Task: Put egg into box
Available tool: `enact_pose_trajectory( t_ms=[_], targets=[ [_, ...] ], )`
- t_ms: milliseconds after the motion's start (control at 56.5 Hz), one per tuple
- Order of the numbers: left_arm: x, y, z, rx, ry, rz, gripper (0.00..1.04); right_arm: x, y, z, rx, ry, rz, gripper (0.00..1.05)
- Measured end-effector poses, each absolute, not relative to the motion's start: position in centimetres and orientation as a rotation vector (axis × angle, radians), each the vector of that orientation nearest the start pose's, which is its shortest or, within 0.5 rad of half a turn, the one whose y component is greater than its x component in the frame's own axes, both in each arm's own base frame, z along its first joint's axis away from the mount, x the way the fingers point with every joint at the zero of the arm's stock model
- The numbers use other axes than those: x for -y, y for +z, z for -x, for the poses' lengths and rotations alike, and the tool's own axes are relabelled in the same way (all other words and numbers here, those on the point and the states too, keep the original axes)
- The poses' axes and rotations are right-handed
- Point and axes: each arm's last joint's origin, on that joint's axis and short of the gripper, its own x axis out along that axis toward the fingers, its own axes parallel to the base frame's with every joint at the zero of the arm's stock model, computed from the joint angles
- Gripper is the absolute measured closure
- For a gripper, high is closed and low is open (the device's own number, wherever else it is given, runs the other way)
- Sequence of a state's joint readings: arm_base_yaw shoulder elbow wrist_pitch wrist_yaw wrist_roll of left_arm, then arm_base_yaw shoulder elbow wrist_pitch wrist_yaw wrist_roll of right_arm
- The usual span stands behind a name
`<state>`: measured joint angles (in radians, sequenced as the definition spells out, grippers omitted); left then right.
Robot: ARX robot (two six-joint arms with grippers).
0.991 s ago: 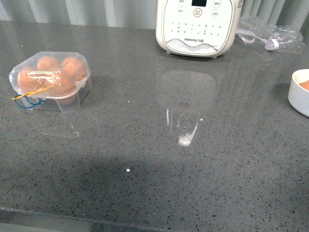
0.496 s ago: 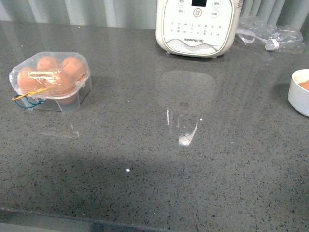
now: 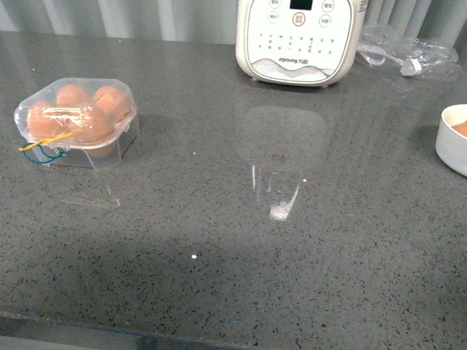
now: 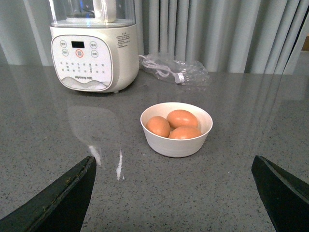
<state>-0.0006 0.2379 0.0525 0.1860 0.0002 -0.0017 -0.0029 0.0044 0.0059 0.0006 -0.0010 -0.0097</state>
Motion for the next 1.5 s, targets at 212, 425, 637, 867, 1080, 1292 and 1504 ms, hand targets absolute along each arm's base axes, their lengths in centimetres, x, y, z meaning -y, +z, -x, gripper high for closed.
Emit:
enact_pose_trajectory(
  t_ms=[212,425,637,867,1080,1292,1504],
  targets=[
    [0.0,17.4,-10.8,0.010,-0.001,0.001,1.01,0.0,16.5,-9.8,0.002,-0.002,0.010,0.07],
    [0.0,17.3,-9.6,0.030,0.000,0.002,1.01,0.0,16.5,-9.8,0.002,-0.002,0.010,0.07],
    [0.0,17.3,-9.6,0.027,0.000,0.002,1.01,0.0,16.5,-9.8,0.002,-0.002,0.010,0.07],
    [0.0,17.3,-9.6,0.027,0.000,0.002,1.01,0.0,16.5,-9.8,0.002,-0.002,0.010,0.07],
    [0.0,17.3,-9.6,0.026,0.000,0.002,0.64,0.0,16.5,-9.8,0.002,-0.002,0.010,0.07],
    [0.0,17.3,-9.6,0.026,0.000,0.002,0.29,0.0,16.5,-9.8,0.002,-0.002,0.010,0.07],
    [0.0,17.3,-9.6,0.026,0.000,0.002,0.07,0.0,16.5,-9.8,0.002,-0.002,0.010,0.07]
  ],
)
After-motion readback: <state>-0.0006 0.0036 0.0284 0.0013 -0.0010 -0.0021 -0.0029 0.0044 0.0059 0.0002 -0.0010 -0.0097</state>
